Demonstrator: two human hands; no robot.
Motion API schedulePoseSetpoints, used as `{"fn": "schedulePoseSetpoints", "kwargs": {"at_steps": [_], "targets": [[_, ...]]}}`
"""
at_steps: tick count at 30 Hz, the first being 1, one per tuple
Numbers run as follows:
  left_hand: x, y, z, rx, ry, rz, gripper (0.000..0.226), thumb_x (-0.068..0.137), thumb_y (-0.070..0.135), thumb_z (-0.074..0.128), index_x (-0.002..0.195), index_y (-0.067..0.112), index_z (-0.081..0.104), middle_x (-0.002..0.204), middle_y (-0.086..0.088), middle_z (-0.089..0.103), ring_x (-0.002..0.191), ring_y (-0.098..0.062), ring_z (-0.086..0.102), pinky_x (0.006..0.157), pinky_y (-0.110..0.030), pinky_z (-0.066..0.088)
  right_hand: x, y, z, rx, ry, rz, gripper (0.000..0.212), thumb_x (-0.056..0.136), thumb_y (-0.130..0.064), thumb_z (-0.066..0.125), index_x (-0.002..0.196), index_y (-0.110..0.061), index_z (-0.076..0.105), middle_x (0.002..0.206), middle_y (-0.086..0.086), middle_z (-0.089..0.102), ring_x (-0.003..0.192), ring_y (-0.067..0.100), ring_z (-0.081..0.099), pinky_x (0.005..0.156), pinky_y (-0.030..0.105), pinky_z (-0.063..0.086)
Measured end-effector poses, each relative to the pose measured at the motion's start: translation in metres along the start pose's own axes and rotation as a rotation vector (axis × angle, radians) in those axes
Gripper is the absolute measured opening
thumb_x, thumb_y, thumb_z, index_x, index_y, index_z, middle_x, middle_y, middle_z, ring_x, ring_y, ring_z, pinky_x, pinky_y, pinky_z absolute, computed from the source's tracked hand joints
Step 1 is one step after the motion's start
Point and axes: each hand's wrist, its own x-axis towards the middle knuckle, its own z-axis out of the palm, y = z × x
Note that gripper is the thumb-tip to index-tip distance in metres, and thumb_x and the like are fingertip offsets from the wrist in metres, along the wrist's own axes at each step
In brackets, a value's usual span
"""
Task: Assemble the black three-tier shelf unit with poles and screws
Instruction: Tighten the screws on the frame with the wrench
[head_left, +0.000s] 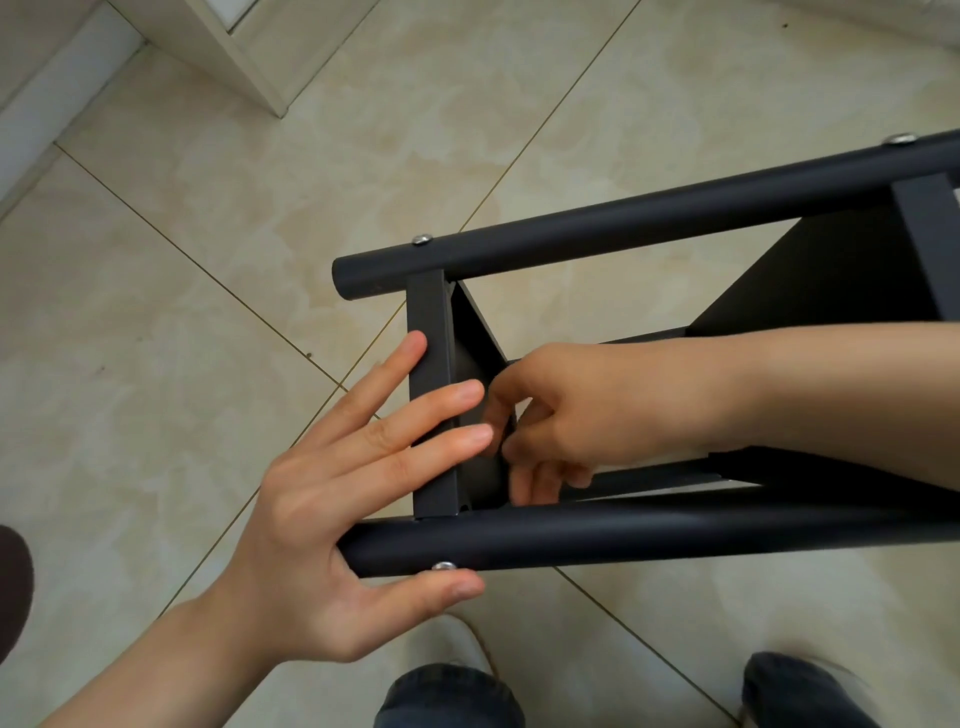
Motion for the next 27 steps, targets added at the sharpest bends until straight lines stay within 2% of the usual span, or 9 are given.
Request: {"fn": "schedulePoseSetpoints", "kwargs": {"at_steps": [2,5,9,12,16,22,27], "targets": [[-0.0001,0.0,0.0,0.005,0.006,0.001,0.06,0.093,0.055,0.061,0.123,0.003,0.061,0.141,-0.009,0.054,0.148,-0.036,0.035,0.118,-0.041,0.035,-0.0004,0.0007,-0.0009,0.049,-0.04,-0.018,0.009,0.099,-0.009,0.056,0.093,-0.013,0.061,0.082,0.004,0.077,0.065,0.008,0.071,0.057,0.016,0.054],[-0.0001,0.0006,0.0003,0.012,0.01,-0.002,0.061,0.093,0.055,0.061,0.123,0.003,0.061,0.141,-0.008,0.055,0.148,-0.035,0.036,0.118,-0.041,0.035,-0.0032,0.0023,-0.0002,0.057,-0.044,-0.053,0.008,0.091,-0.009,0.068,0.084,-0.013,0.069,0.072,0.001,0.075,0.065,0.011,0.072,0.064,0.021,0.06],[-0.0005,0.0001,0.0008,0.002,0.014,0.002,0.059,0.092,0.054,0.063,0.129,0.008,0.06,0.141,-0.008,0.055,0.148,-0.036,0.036,0.118,-0.042,0.035,-0.0056,0.0032,-0.0009,0.046,-0.036,-0.064,0.002,0.087,-0.016,0.074,0.085,-0.014,0.074,0.071,0.0,0.075,0.061,0.009,0.071,0.06,0.019,0.058],[-0.0007,0.0,0.0008,-0.001,0.019,0.002,0.062,0.092,0.055,0.062,0.134,0.01,0.053,0.142,-0.007,0.055,0.148,-0.036,0.035,0.118,-0.042,0.035,-0.0043,0.0044,-0.0011,0.061,-0.013,-0.076,0.003,0.085,-0.011,0.075,0.088,-0.011,0.074,0.077,0.006,0.076,0.062,0.01,0.071,0.061,0.019,0.058],[0.0002,0.0008,0.0006,-0.004,0.016,0.0,0.057,0.092,0.054,0.062,0.126,0.009,0.062,0.141,-0.007,0.055,0.149,-0.035,0.035,0.118,-0.04,0.035,-0.0031,0.0039,-0.0018,0.088,-0.008,-0.084,0.008,0.085,-0.003,0.074,0.085,-0.01,0.069,0.077,0.009,0.076,0.064,0.015,0.073,0.061,0.021,0.058],[-0.0002,0.0001,0.0005,0.001,0.015,0.0,0.059,0.091,0.054,0.063,0.124,0.004,0.062,0.141,-0.008,0.055,0.148,-0.035,0.036,0.118,-0.041,0.035,-0.0005,0.0035,0.0011,0.198,0.0,-0.054,0.006,0.091,-0.002,0.066,0.097,-0.002,0.065,0.084,0.015,0.076,0.076,0.025,0.076,0.072,0.032,0.063],[0.0004,0.0006,-0.0001,-0.003,0.014,0.002,0.058,0.091,0.053,0.064,0.124,0.005,0.062,0.141,-0.007,0.055,0.149,-0.034,0.035,0.118,-0.041,0.035,-0.0028,0.0048,0.0033,0.283,-0.002,-0.051,0.013,0.097,-0.008,0.059,0.101,-0.001,0.069,0.091,0.014,0.077,0.081,0.022,0.076,0.074,0.032,0.062]]}}
